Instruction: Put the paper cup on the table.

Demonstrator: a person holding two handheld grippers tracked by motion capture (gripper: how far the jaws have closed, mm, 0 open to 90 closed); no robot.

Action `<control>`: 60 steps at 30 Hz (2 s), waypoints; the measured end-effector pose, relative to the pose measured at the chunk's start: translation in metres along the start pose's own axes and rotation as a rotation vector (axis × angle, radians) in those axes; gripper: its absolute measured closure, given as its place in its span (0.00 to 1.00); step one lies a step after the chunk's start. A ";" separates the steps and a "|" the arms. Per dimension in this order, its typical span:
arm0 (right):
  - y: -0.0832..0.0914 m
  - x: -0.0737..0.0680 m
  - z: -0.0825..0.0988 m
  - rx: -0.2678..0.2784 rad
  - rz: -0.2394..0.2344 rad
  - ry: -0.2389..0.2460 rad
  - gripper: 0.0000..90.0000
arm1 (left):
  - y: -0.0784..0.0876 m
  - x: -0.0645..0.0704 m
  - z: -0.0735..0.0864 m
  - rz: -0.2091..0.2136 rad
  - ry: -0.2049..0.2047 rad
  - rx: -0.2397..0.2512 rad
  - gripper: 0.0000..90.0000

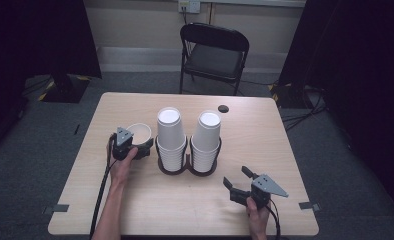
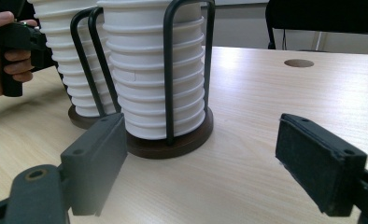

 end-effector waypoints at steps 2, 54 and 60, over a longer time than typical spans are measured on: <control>0.000 0.000 0.000 0.000 0.001 0.000 0.18 | 0.000 0.000 0.003 0.001 0.004 -0.009 0.12; 0.001 0.000 0.000 0.010 0.019 0.004 0.17 | 0.059 -0.001 0.035 -0.046 0.010 -0.054 0.17; 0.002 0.001 -0.001 0.017 0.022 0.004 0.17 | 0.084 0.005 0.036 -0.047 0.036 0.003 0.17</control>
Point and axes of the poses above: each handheld gripper's, and its own axes: y roughly backward along the jaws, z roughly out of its underside, x roughly to its right, the point moved 9 cm from there along -y, roughly forward along the jaws, and after that the axes turned 13 degrees about -z, right-handed, at the moved point
